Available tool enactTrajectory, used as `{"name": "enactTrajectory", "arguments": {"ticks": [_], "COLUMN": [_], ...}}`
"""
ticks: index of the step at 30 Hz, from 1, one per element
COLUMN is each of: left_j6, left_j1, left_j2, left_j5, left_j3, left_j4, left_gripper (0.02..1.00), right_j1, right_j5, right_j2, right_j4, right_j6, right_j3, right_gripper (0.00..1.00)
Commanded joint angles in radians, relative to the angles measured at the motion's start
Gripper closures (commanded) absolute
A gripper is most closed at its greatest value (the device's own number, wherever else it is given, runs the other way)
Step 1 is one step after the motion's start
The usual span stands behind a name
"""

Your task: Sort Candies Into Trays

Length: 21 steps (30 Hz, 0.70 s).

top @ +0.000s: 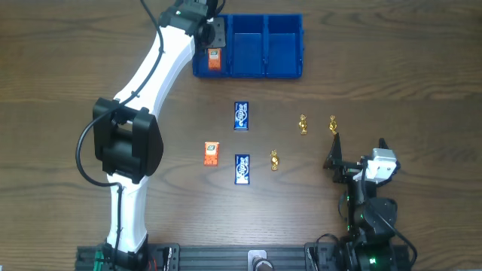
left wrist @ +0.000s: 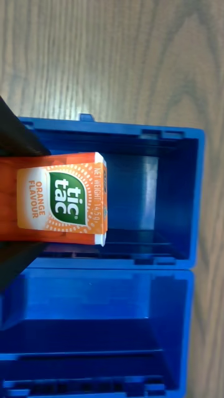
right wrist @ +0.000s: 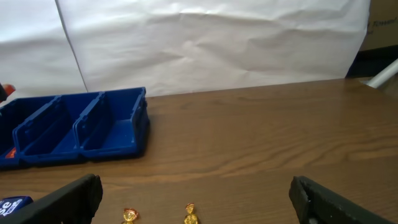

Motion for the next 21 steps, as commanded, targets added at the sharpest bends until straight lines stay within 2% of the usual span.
{"name": "enactTrajectory", "arguments": {"ticks": [1,4,5,6,8,14,21], "left_j6": [0.023,0.023,0.023,0.023,0.023,0.021,0.005], "left_j1": [-0.003,-0.003,-0.003,-0.005,-0.011,-0.064,-0.169], "left_j2": [0.000,0.000,-0.001,-0.007,-0.024,-0.197,-0.617], "left_j5": [0.011,0.011,0.011,0.008,-0.003,-0.105,-0.119], "left_j3": [0.029,0.029,0.029,0.029,0.029,-0.044,-0.529], "left_j4": [-0.018,-0.023,-0.023,-0.023,-0.026,-0.030,0.067], "left_gripper": [0.709,0.551,0.481,0.367,0.299,0.261,0.229], "right_j1": [-0.005,-0.005,-0.005,-0.005,-0.005,-0.005,-0.005], "right_j5": [0.009,0.009,0.009,0.009,0.009,0.009,0.009], "right_j2": [-0.007,-0.007,-0.007,-0.007,-0.007,-0.007,-0.007], "right_j4": [-0.006,-0.006,-0.006,-0.006,-0.006,-0.006,-0.006], "right_j6": [-0.014,-0.014,-0.014,-0.014,-0.014,-0.014,-0.014], "right_j3": [0.000,0.000,0.000,0.000,0.000,0.000,0.000], "right_gripper": [0.001,0.003,0.003,0.001,0.003,0.001,0.003]}}
